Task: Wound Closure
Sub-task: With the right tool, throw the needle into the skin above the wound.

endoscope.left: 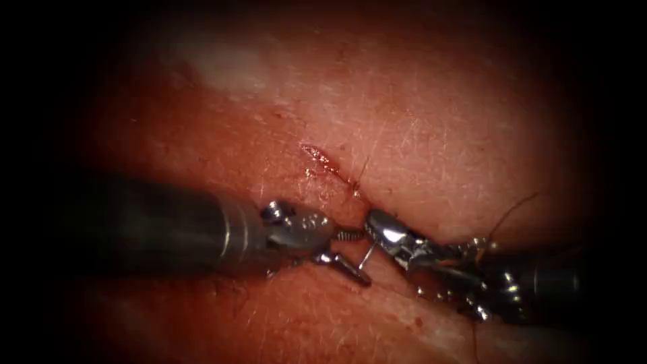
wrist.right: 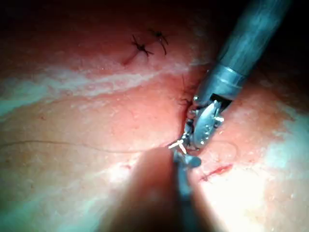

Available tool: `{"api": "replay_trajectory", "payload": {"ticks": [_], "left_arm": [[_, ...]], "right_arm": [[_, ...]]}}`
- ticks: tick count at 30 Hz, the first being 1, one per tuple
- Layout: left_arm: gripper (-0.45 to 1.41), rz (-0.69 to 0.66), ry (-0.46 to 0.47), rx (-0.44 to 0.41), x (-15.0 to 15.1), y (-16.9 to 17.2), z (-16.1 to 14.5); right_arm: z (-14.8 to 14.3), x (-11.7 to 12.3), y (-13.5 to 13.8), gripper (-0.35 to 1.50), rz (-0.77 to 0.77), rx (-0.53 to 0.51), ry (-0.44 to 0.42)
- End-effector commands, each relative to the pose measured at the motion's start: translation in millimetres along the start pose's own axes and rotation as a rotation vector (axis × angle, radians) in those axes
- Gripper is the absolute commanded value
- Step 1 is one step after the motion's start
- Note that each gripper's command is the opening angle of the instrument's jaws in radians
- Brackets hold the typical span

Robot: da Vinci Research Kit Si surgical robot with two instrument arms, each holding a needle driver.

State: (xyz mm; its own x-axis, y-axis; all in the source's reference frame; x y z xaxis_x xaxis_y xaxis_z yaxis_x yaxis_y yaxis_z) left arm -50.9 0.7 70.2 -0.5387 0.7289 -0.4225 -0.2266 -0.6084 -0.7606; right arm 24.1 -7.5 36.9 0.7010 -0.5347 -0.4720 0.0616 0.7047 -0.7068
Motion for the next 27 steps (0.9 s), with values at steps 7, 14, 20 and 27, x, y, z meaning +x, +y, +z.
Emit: {"api": "replay_trajectory", "payload": {"ticks": [7, 14, 20, 27], "left_arm": [[0.49, 0.0, 0.001, 0.009, -0.7, -0.4, 2.0], [0.49, 0.0, 0.001, 0.009, -0.7, -0.4, 2.0], [0.49, 0.0, 0.001, 0.009, -0.7, -0.4, 2.0], [0.49, 0.0, 0.001, 0.01, -0.7, -0.4, 2.1]], "right_arm": [[-0.6, 0.8, 1.2, -0.35, 0.122, -0.03, 0.022], [-0.8, -0.3, 1.4, -0.35, 0.181, -0.034, 0.032], [-1.1, -1.2, 1.7, -0.35, 0.272, -0.056, 0.045], [-1.7, -3.5, 3.1, -0.35, 0.521, -0.109, 0.077]]}}
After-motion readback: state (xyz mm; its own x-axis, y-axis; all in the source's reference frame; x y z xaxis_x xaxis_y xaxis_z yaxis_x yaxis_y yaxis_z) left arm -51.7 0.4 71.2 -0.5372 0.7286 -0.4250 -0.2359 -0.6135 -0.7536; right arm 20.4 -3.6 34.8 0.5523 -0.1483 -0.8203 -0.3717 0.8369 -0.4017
